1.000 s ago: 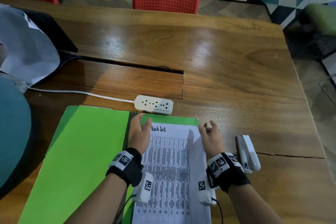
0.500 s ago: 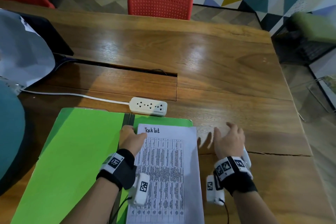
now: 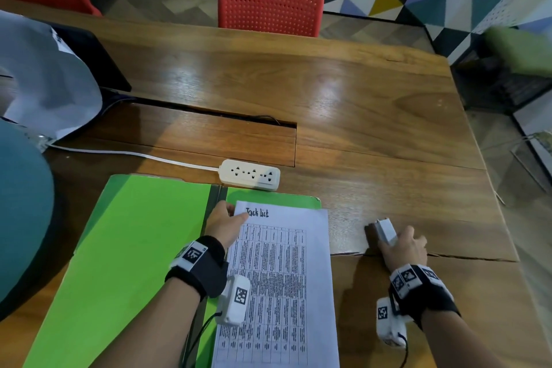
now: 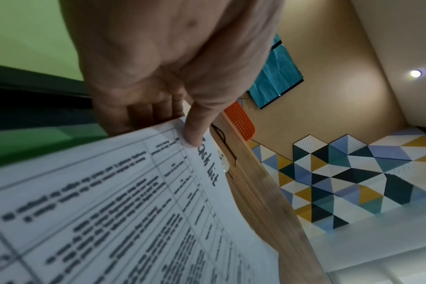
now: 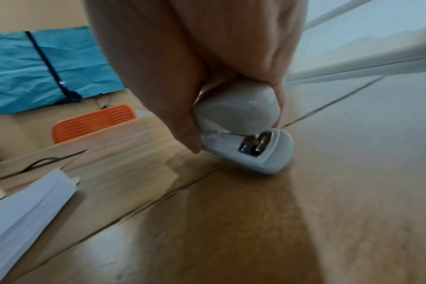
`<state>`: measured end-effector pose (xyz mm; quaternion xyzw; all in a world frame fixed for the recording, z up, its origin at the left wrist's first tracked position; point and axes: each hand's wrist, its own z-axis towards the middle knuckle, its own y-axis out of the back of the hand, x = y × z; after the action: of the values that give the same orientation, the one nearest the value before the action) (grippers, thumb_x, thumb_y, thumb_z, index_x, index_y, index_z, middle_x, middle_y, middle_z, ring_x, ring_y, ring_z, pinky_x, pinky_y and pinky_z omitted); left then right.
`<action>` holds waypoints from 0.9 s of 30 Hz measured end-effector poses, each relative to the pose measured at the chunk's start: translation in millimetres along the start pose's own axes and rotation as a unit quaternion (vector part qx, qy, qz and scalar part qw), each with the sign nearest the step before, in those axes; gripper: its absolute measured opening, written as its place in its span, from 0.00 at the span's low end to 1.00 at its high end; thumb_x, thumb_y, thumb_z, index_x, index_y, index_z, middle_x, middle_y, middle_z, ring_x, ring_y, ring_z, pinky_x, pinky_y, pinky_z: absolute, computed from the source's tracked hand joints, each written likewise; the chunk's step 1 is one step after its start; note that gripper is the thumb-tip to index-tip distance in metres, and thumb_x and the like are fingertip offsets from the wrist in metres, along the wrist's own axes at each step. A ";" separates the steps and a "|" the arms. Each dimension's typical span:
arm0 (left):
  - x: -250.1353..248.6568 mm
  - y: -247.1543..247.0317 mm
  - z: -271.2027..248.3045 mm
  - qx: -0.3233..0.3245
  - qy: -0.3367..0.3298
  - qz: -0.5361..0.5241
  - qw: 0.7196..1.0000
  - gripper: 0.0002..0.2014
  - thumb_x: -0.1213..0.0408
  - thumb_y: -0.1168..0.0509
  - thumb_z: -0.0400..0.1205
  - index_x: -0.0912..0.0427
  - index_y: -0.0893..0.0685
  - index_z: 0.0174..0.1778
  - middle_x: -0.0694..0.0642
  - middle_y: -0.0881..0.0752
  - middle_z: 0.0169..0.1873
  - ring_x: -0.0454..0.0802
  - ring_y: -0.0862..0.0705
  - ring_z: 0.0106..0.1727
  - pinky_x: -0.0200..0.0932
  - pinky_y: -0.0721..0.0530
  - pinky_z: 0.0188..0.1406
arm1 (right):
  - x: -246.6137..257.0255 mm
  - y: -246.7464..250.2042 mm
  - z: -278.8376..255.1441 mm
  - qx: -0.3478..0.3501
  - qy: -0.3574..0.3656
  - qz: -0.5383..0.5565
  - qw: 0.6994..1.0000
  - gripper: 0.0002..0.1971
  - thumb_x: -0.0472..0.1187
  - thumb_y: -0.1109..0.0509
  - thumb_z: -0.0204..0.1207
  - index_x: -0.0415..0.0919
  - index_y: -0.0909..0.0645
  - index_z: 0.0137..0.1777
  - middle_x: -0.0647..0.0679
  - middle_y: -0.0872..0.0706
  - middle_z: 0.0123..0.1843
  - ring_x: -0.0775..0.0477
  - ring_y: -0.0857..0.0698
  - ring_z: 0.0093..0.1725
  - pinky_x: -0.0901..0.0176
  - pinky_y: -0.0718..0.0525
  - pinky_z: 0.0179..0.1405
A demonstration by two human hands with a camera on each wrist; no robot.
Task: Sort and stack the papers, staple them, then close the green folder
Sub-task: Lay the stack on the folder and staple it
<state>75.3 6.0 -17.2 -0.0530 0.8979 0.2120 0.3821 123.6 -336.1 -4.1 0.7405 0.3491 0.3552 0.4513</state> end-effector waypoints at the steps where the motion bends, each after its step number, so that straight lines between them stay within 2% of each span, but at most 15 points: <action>1: -0.3 0.7 -2.5 0.000 -0.006 -0.004 1.000 0.09 0.64 0.31 0.80 0.62 0.21 0.53 0.59 0.14 0.52 0.59 0.15 0.54 0.56 0.15 0.58 | 4.6 -0.2 -3.3 -0.011 0.019 0.011 1.000 0.20 0.40 0.26 0.74 0.36 0.37 0.48 0.25 0.21 0.57 0.25 0.18 0.54 0.38 0.18 0.54; 4: -0.1 3.9 -8.9 0.004 -0.042 -0.014 0.999 0.06 0.66 0.30 0.80 0.57 0.19 0.51 0.53 0.12 0.49 0.56 0.13 0.54 0.55 0.15 0.59 | 32.4 10.5 -16.8 -0.044 0.043 0.156 0.986 0.18 0.38 0.28 0.77 0.36 0.37 0.52 0.32 0.19 0.47 0.27 0.15 0.48 0.41 0.15 0.44; 6: -0.8 6.2 -14.8 0.003 -0.069 -0.016 0.997 0.05 0.67 0.30 0.80 0.56 0.18 0.50 0.50 0.12 0.47 0.54 0.13 0.53 0.52 0.15 0.57 | 64.3 20.9 -34.6 -0.027 0.066 0.305 0.950 0.20 0.43 0.27 0.78 0.40 0.36 0.58 0.42 0.20 0.46 0.37 0.15 0.41 0.47 0.14 0.37; 8: -1.4 8.1 -20.3 -0.002 -0.096 -0.017 0.995 0.05 0.67 0.30 0.80 0.56 0.17 0.50 0.50 0.12 0.48 0.49 0.14 0.52 0.45 0.16 0.50 | 100.0 23.0 -58.4 0.022 0.122 0.420 0.899 0.16 0.48 0.31 0.80 0.40 0.30 0.59 0.49 0.20 0.42 0.48 0.18 0.36 0.54 0.15 0.33; 10: -2.9 8.5 -27.3 -0.003 -0.117 -0.019 0.993 0.03 0.66 0.31 0.81 0.56 0.17 0.48 0.48 0.13 0.48 0.43 0.16 0.49 0.36 0.21 0.42 | 127.2 10.2 -80.4 0.067 0.182 0.468 0.862 0.10 0.49 0.35 0.81 0.43 0.25 0.55 0.50 0.20 0.41 0.52 0.19 0.37 0.58 0.16 0.35; 12: -3.7 8.2 -33.3 -0.004 -0.136 -0.018 0.991 0.02 0.65 0.31 0.81 0.57 0.17 0.47 0.46 0.14 0.47 0.41 0.16 0.49 0.34 0.23 0.39 | 145.8 -8.8 -101.4 0.105 0.212 0.514 0.825 0.08 0.47 0.35 0.82 0.45 0.26 0.54 0.52 0.19 0.41 0.60 0.19 0.35 0.61 0.17 0.39; 14: -5.4 8.3 -38.8 -0.004 -0.153 -0.014 0.988 0.02 0.64 0.30 0.80 0.57 0.17 0.45 0.45 0.13 0.46 0.42 0.15 0.47 0.36 0.20 0.39 | 158.7 -23.1 -116.5 0.122 0.218 0.554 0.794 0.13 0.44 0.35 0.82 0.36 0.28 0.58 0.51 0.18 0.42 0.62 0.17 0.35 0.61 0.15 0.39; 16: -7.4 7.3 -42.6 -0.002 -0.169 -0.006 0.986 0.03 0.63 0.29 0.80 0.57 0.17 0.42 0.47 0.12 0.45 0.45 0.13 0.46 0.40 0.15 0.43 | 168.2 -28.6 -124.8 0.128 0.228 0.578 0.773 0.17 0.40 0.34 0.82 0.28 0.31 0.62 0.48 0.15 0.45 0.59 0.15 0.38 0.61 0.14 0.41; 18: -7.1 7.1 -45.2 -0.005 -0.186 0.011 0.983 0.03 0.63 0.29 0.79 0.56 0.17 0.42 0.48 0.12 0.44 0.46 0.13 0.47 0.42 0.14 0.46 | 174.6 -33.0 -127.5 0.144 0.238 0.596 0.753 0.19 0.38 0.34 0.82 0.24 0.31 0.64 0.43 0.13 0.51 0.56 0.13 0.44 0.61 0.13 0.47; 19: -8.0 7.0 -46.8 -0.007 -0.192 0.019 0.981 0.03 0.63 0.29 0.79 0.56 0.17 0.42 0.48 0.12 0.44 0.46 0.13 0.47 0.40 0.15 0.46 | 176.6 -34.3 -128.4 0.153 0.241 0.598 0.749 0.21 0.40 0.33 0.81 0.23 0.31 0.65 0.41 0.14 0.53 0.56 0.13 0.45 0.62 0.13 0.48; 21: -9.6 7.1 -49.6 -0.004 -0.206 0.023 0.978 0.03 0.63 0.29 0.79 0.56 0.16 0.42 0.48 0.12 0.42 0.45 0.13 0.45 0.37 0.16 0.41 | 178.8 -35.3 -130.4 0.170 0.245 0.587 0.753 0.23 0.45 0.33 0.79 0.26 0.31 0.64 0.38 0.15 0.51 0.55 0.14 0.43 0.62 0.13 0.44; 24: -11.4 9.0 -52.5 0.013 -0.239 0.025 0.971 0.05 0.61 0.27 0.78 0.57 0.17 0.40 0.50 0.11 0.39 0.47 0.12 0.42 0.42 0.12 0.40 | 182.6 -36.6 -129.6 0.166 0.226 0.576 0.768 0.17 0.43 0.34 0.82 0.31 0.29 0.61 0.36 0.17 0.45 0.48 0.17 0.39 0.61 0.16 0.35; 27: -11.1 11.8 -54.3 0.032 -0.271 0.040 0.961 0.06 0.61 0.25 0.76 0.56 0.16 0.42 0.51 0.12 0.38 0.47 0.14 0.41 0.42 0.13 0.42 | 187.0 -41.1 -124.1 0.138 0.191 0.582 0.778 0.18 0.50 0.33 0.81 0.35 0.25 0.57 0.34 0.18 0.41 0.44 0.18 0.38 0.50 0.17 0.35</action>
<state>44.1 -6.9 28.3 0.0546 0.7688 0.2046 0.6034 105.4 -113.0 39.9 0.7740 -0.0246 0.6323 -0.0239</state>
